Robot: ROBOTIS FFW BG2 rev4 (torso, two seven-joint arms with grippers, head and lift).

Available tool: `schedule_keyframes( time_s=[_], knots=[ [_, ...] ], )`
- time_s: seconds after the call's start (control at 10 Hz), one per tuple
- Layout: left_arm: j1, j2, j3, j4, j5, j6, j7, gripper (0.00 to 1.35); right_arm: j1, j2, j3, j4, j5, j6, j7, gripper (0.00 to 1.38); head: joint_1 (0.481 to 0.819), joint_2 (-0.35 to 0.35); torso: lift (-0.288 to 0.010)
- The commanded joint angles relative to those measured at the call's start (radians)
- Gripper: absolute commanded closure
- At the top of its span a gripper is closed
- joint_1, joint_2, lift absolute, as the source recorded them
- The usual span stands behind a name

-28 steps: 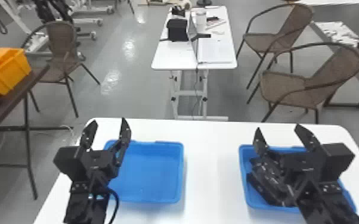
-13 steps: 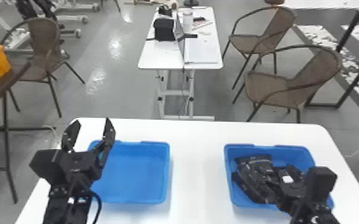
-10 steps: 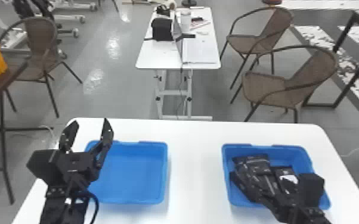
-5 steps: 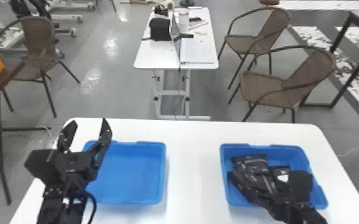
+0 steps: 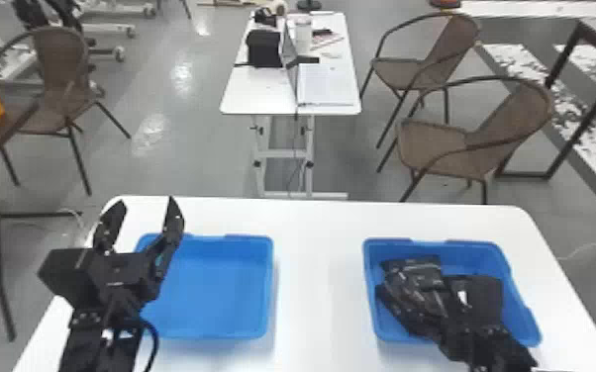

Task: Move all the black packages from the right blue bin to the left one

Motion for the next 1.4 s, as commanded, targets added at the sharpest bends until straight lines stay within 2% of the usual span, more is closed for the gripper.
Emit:
schedule_keyframes(
  time_s=[0.0,0.1,0.2,0.4,0.5,0.6,0.8,1.1,1.3],
  knots=[
    [-0.004,0.0,-0.001,0.0,-0.001,0.004,-0.003,0.41,-0.035,-0.001,0.0,0.039,-0.023,0.032,0.031,1.0,0.695,0.003,0.0],
    [-0.004,0.0,-0.003,0.002,-0.001,0.006,-0.006,0.41,-0.041,0.0,0.0,0.038,-0.033,0.047,0.037,1.03,0.695,0.012,0.0],
    [-0.006,0.0,-0.003,0.003,-0.001,0.007,-0.006,0.41,-0.035,0.004,0.0,0.021,-0.035,0.041,0.037,1.16,0.695,0.014,0.0],
    [-0.008,-0.002,-0.003,0.005,0.0,0.003,-0.006,0.41,-0.001,0.03,-0.017,-0.039,-0.026,0.022,0.012,1.16,0.695,0.017,0.0],
    [-0.009,-0.002,-0.003,0.008,0.0,0.0,-0.007,0.41,0.024,0.039,-0.017,-0.077,-0.026,0.019,-0.028,1.16,0.695,0.019,0.0],
    [-0.008,-0.002,-0.003,0.008,0.0,0.0,-0.007,0.41,0.038,0.04,-0.022,-0.096,-0.029,0.019,-0.029,1.16,0.695,0.014,0.0],
    [-0.008,-0.003,-0.003,0.008,0.0,0.0,-0.007,0.41,0.061,0.04,-0.023,-0.137,-0.055,0.019,-0.031,1.16,0.695,0.015,0.0],
    [-0.008,-0.005,-0.001,0.008,0.0,-0.002,-0.009,0.41,0.096,0.039,-0.02,-0.291,-0.083,0.033,-0.014,1.16,0.695,0.022,0.0],
    [-0.008,-0.006,0.0,0.005,0.011,0.006,-0.01,0.41,0.111,0.014,-0.014,-0.42,-0.167,0.094,0.028,1.18,0.695,0.036,0.0]
  ],
)
